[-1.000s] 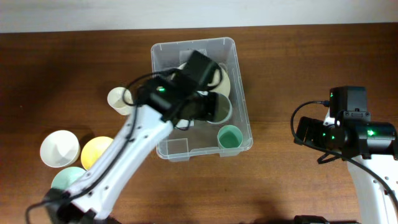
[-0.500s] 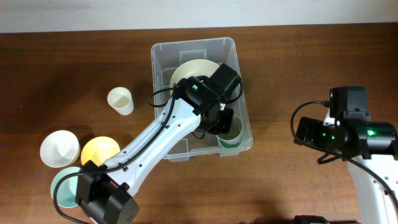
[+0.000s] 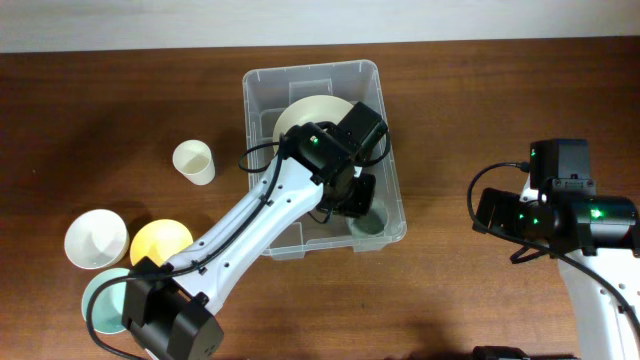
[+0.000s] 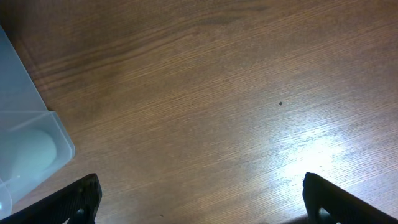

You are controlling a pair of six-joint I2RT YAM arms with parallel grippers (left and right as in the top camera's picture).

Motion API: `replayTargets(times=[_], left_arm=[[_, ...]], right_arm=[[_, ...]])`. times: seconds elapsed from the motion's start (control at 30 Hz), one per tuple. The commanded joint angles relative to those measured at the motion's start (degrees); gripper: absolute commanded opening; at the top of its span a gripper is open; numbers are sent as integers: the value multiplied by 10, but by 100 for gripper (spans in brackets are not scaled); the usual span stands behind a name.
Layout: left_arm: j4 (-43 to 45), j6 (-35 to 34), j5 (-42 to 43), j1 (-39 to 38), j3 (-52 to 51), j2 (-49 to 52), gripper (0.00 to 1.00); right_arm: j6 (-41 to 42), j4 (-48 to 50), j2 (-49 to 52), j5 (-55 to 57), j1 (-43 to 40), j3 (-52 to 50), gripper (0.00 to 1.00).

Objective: Pack container
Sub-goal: 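Carry the grey cup over the container and drop it into the green cup, then move the left gripper to the cream cup and grasp it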

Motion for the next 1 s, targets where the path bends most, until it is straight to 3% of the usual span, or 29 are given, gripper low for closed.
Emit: replayTargets(times=[0.0, 0.17, 0.37, 0.4, 0.47, 0.6, 0.73, 0.97], left_arm=[[1, 1, -1, 0, 3, 6, 37], [-5, 1, -62, 26, 9, 4, 37], [-33, 8, -112, 159, 41, -14, 38], [-33, 15, -115, 195, 43, -17, 39], [-31, 18, -115, 252, 44, -19, 54], [-30, 27, -115, 360, 43, -16, 66], [-24, 40, -115, 438, 43, 0, 67], [-23, 57, -110, 488, 42, 86, 67]], right_arm=[[1, 0, -4, 1, -4, 0, 99], [1, -3, -4, 1, -4, 0, 99], [1, -2, -4, 1, -4, 0, 99], [1, -2, -4, 1, -4, 0, 99], [1, -2, -4, 1, -4, 0, 99], [1, -2, -4, 1, -4, 0, 99], [1, -2, -4, 1, -4, 0, 99], [1, -2, -4, 1, -4, 0, 99]])
